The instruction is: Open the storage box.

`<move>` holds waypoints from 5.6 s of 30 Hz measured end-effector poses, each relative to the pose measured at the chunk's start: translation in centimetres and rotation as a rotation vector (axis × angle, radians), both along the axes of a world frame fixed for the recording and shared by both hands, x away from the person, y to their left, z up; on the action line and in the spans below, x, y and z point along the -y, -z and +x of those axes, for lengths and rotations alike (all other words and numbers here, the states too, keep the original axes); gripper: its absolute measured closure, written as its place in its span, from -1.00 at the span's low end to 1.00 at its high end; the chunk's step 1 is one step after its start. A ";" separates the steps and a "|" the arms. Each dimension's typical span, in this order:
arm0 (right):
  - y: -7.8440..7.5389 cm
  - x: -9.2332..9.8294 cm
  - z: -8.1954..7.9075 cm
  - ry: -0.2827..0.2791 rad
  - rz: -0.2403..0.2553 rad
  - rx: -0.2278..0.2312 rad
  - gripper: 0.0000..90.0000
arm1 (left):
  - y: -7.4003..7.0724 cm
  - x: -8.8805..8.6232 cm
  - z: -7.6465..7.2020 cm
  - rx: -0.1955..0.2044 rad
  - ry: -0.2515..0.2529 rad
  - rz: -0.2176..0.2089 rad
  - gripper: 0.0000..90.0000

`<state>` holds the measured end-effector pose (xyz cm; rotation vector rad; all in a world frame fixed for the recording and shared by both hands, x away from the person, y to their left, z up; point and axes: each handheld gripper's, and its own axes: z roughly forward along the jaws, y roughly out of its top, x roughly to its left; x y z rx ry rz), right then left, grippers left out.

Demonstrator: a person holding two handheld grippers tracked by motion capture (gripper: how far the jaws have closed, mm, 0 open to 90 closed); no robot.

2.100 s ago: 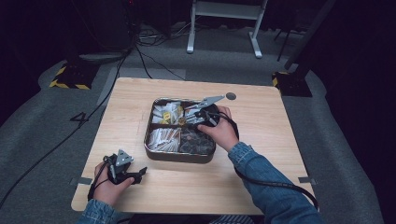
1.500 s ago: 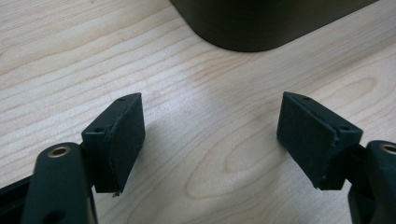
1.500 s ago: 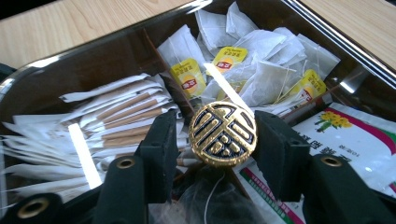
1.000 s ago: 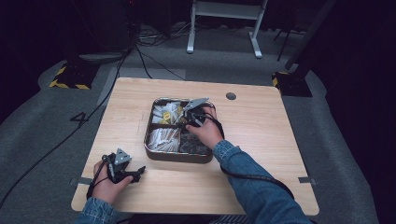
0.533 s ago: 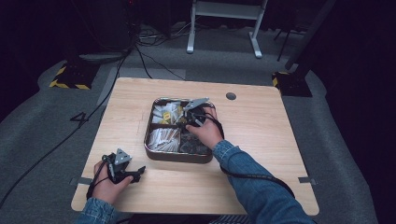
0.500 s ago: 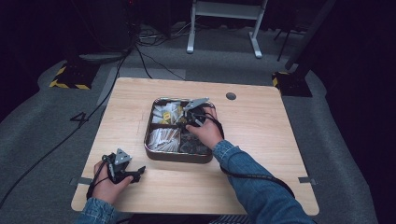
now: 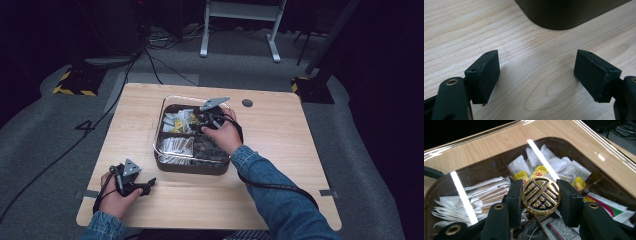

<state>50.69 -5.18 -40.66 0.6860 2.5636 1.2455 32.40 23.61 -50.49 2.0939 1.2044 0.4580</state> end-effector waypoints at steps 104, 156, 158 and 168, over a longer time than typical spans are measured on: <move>6.2 26.5 -0.2 0.315 -0.050 -0.121 0.31 | 0.0 0.0 0.0 0.000 0.001 0.002 -0.52; 7.4 23.7 -11.1 0.185 0.052 -0.062 -0.18 | -1.4 0.6 0.2 -0.051 0.017 -0.034 -0.41; 7.8 23.3 -11.4 0.167 0.038 -0.069 -0.16 | -1.4 0.7 0.3 -0.056 0.020 -0.033 -0.41; 9.1 20.8 -12.8 0.049 -0.006 -0.027 -0.17 | -1.2 -0.1 1.1 -0.100 0.000 -0.011 -0.42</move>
